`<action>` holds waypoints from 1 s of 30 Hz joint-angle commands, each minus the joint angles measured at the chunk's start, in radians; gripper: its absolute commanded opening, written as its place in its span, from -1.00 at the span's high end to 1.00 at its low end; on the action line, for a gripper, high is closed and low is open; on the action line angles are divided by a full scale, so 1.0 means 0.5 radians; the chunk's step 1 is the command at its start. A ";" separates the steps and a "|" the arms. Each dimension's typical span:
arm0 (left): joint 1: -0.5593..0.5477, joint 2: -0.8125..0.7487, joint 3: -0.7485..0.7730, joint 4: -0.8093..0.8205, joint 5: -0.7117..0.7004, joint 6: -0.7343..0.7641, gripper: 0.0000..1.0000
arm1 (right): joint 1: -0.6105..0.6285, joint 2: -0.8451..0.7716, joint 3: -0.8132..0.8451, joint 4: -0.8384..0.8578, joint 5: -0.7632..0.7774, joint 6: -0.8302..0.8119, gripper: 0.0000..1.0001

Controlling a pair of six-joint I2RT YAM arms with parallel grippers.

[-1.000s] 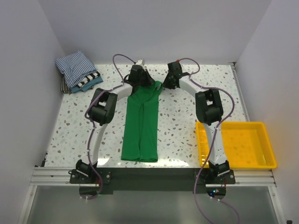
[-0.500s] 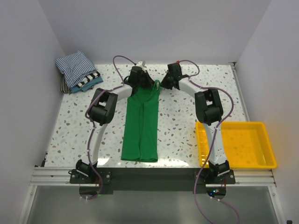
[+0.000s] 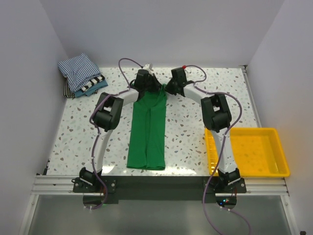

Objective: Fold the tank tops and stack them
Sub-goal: Fold the tank top

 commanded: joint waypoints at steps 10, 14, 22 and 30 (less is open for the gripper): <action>0.014 0.025 0.119 0.072 0.043 0.060 0.70 | 0.172 -0.123 0.178 -0.143 0.606 -0.076 1.00; 0.017 -0.033 0.119 0.063 -0.012 0.119 0.53 | 0.184 -0.151 0.188 -0.168 0.708 -0.132 1.00; 0.060 -0.159 0.186 0.106 0.003 0.128 0.29 | 0.187 -0.160 0.243 -0.211 0.775 -0.242 1.00; 0.133 -0.285 0.147 0.109 0.003 0.100 0.22 | 0.205 -0.209 0.191 -0.195 0.806 -0.267 1.00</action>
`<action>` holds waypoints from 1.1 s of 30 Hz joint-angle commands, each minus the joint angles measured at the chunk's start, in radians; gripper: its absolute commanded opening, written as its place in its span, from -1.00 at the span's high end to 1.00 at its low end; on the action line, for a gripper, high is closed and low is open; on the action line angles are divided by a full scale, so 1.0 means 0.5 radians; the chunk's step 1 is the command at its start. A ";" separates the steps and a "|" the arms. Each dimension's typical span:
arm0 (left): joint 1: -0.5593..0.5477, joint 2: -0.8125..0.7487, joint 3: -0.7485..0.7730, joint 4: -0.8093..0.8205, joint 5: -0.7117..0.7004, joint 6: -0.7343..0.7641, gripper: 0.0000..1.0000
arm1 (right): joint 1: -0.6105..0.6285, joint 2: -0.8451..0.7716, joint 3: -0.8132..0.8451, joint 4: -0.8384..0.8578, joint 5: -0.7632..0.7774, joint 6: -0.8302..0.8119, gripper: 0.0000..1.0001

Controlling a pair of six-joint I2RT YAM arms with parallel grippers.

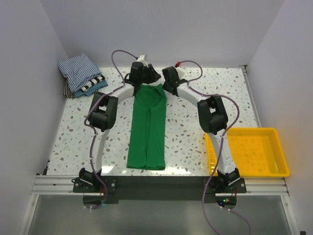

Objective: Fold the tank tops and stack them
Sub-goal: Fold the tank top

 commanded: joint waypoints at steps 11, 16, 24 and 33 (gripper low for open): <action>0.152 -0.502 -0.409 0.133 -0.083 -0.089 0.28 | 0.071 -0.173 0.024 0.121 -0.017 -0.108 0.99; 0.171 -0.720 -0.554 -0.146 -0.461 -0.096 0.31 | 0.077 -0.011 0.149 0.146 -0.204 -0.148 0.99; 0.281 -0.911 -0.811 -0.233 -0.609 -0.154 0.35 | 0.009 0.229 0.312 0.158 -0.351 -0.127 0.98; 0.293 -1.214 -1.259 -0.168 -0.529 -0.227 0.37 | -0.104 0.447 0.600 0.078 -0.428 -0.145 0.93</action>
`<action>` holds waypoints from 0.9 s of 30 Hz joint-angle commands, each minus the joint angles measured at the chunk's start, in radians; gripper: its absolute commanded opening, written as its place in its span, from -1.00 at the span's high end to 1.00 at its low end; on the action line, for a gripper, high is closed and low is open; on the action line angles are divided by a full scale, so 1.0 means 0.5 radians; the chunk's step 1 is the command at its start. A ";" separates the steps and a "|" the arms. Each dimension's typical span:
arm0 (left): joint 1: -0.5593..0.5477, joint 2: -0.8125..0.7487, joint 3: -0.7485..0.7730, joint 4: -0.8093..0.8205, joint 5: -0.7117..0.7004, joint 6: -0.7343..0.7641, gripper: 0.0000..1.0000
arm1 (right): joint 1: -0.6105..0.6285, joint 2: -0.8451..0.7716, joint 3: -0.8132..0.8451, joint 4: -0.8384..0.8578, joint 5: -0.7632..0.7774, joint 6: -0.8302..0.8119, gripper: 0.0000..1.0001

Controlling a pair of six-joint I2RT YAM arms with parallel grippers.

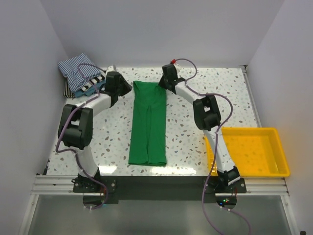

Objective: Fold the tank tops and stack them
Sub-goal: Fold the tank top

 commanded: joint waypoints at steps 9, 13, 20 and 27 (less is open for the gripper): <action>-0.073 -0.542 -0.702 0.033 0.197 -0.077 0.21 | -0.169 0.260 0.420 0.071 -0.241 -0.068 0.75; -0.149 -0.705 -0.871 -0.022 0.231 -0.095 0.18 | -0.233 0.284 0.546 0.135 -0.367 -0.071 0.65; -0.441 -1.015 -1.043 -0.383 0.011 -0.132 0.04 | -0.276 -0.009 0.553 0.126 -0.567 -0.142 0.15; -0.481 -1.472 -1.313 -0.767 -0.235 -0.251 -0.09 | -0.270 -0.822 -0.222 -0.156 -0.582 -0.127 -0.04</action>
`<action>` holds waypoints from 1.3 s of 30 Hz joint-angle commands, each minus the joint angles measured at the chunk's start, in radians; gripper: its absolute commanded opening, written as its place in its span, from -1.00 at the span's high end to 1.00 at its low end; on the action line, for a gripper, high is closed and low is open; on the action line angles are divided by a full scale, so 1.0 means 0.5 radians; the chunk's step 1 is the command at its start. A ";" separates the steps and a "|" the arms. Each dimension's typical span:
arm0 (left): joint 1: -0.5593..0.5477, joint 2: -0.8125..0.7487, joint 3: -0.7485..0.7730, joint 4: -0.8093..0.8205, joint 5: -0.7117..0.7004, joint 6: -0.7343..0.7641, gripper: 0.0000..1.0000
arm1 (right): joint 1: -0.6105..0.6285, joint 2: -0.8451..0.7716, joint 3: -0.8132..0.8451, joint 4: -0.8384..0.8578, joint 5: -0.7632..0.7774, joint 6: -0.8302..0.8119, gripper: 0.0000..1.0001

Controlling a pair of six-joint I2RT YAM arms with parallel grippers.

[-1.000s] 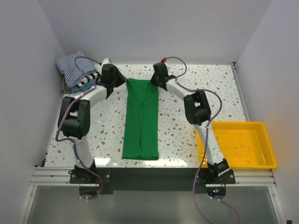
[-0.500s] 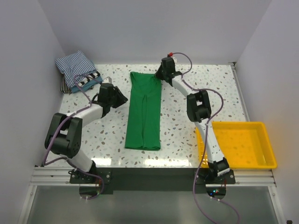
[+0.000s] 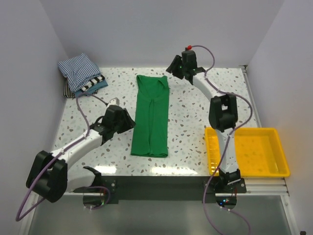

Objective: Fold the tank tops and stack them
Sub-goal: Fold the tank top

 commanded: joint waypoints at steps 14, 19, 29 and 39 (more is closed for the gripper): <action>-0.076 -0.482 -0.500 -0.251 0.014 -0.110 -0.08 | 0.712 -2.034 -2.634 -0.051 0.309 0.146 0.00; -0.097 -0.494 -0.573 -0.205 0.036 -0.123 -0.08 | 0.899 -2.264 -2.953 0.005 0.342 0.348 -0.01; -0.302 -0.436 -0.653 -0.217 -0.004 -0.205 -0.08 | 1.038 -2.282 -3.168 0.179 0.278 0.566 -0.01; -0.435 -0.424 -0.693 -0.349 -0.099 -0.347 0.06 | 1.154 -2.212 -3.275 0.284 0.235 0.720 -0.01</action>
